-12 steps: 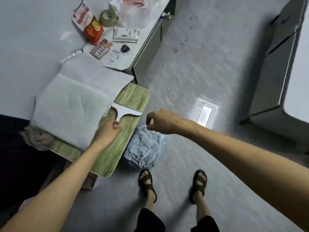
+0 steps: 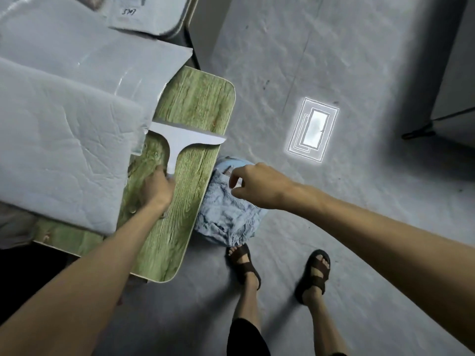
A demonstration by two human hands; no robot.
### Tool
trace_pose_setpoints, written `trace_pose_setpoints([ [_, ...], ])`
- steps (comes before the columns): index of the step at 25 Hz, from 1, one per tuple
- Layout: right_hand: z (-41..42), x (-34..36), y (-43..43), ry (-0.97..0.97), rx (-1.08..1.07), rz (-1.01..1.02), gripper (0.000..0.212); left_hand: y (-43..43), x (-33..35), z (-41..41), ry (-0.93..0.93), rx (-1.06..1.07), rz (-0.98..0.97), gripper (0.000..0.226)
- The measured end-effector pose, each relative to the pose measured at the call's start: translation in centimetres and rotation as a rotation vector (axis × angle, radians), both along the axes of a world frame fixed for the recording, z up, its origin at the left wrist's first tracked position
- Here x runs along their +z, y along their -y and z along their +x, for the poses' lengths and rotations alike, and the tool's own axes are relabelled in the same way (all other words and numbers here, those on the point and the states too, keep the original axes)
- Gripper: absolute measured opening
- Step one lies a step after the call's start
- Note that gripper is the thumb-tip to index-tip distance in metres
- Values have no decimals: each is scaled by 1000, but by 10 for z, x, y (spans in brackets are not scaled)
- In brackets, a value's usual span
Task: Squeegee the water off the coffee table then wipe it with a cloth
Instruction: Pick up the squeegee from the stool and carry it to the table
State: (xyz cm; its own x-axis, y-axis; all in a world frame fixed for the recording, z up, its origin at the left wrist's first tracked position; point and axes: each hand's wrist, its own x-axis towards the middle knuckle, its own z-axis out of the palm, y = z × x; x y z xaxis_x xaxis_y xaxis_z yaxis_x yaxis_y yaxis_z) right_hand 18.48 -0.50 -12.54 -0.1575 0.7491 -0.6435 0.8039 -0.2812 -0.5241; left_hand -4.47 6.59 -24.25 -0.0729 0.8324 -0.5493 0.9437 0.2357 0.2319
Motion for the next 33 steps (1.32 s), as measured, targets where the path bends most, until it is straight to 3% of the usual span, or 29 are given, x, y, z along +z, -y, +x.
trace_pose_setpoints([
  [3, 14, 5, 7, -16, -27, -38, 22, -5, 20, 13, 66, -83, -111, 21],
  [10, 87, 78, 29, 26, -122, -49, 26, -8, 149, 117, 573, -181, -460, 13],
  [18, 226, 221, 79, -244, -456, 26, 39, 17, 312, 313, 826, -218, -263, 27],
  [21, 286, 274, 82, -297, -507, 102, 29, 31, 371, 392, 946, -110, -224, 29],
  [24, 362, 327, 93, -228, -568, 221, 16, 45, 435, 479, 1056, -119, -236, 26],
  [29, 468, 403, 100, 1, -616, 411, 35, 43, 514, 595, 972, -324, -217, 39],
  [33, 548, 421, 79, 178, -697, 521, 18, 12, 541, 692, 795, -543, -197, 29],
])
